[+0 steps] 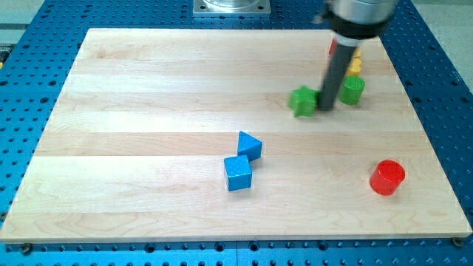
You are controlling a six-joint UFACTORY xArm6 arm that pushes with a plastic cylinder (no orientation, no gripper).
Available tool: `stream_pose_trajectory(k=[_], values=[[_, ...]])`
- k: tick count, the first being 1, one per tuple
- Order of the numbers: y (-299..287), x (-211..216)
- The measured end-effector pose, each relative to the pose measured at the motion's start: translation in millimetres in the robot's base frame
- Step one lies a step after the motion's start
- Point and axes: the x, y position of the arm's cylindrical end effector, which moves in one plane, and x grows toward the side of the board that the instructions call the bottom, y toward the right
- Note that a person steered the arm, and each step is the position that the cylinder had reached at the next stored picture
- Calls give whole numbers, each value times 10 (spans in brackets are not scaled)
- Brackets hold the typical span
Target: Place the green blocks at the center of the board
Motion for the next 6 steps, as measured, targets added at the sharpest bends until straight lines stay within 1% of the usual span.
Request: stream_pose_trajectory(k=[1,2,3,4,5,6], values=[[-290,90],[634,101],[1332,102],[1632,-262],[948,-430],[-49,-202]])
